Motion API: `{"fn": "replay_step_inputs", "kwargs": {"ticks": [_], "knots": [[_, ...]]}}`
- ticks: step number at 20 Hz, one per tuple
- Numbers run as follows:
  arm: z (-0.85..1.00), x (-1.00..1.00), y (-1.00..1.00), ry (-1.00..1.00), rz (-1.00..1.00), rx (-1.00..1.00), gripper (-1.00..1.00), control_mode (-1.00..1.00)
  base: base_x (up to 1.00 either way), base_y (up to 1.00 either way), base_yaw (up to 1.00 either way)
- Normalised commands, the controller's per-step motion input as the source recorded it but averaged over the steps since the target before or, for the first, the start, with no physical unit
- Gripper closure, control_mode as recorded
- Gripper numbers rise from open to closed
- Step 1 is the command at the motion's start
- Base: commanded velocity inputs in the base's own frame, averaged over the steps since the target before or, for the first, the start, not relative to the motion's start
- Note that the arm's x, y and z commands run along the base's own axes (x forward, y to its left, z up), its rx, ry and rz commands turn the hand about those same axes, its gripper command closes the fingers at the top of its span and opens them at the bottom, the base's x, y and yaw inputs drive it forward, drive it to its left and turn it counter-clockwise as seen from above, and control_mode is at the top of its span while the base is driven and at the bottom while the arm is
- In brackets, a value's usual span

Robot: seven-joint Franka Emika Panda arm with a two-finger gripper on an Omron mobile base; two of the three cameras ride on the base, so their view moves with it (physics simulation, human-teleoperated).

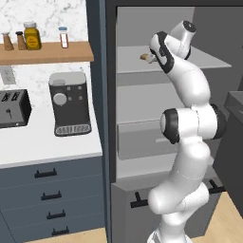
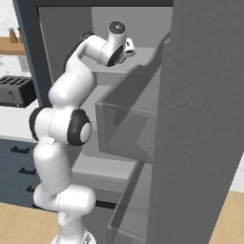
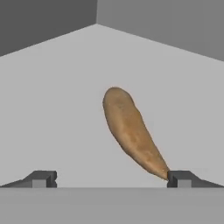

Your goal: Place one sweet potato and one chicken drumstick in each tupperware on the nearby counter, to pack two identical lunches.

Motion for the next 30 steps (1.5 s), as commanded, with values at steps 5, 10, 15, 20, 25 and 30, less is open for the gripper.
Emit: {"fn": "replay_step_inputs", "kwargs": {"ticks": [5,10,15,20,25,30], "knots": [[-0.01,0.44,0.00,0.09,0.07,0.00,-1.00,-1.00,0.00,0.00,0.00],[-0.05,0.43,0.00,0.07,0.08,0.00,-1.00,-1.00,0.00,0.00,0.00],[-0.11,0.37,0.00,0.03,0.07,-0.03,-1.00,-1.00,0.00,0.00,0.00],[-0.51,0.10,0.00,0.00,0.05,-0.14,1.00,-1.00,0.00,0.00,0.00],[-1.00,-0.27,0.00,0.07,0.01,-0.24,1.00,-1.00,0.00,0.00,0.00],[-1.00,-0.59,-0.36,-0.04,0.00,-0.12,1.00,-1.00,0.00,0.00,0.00]]}}
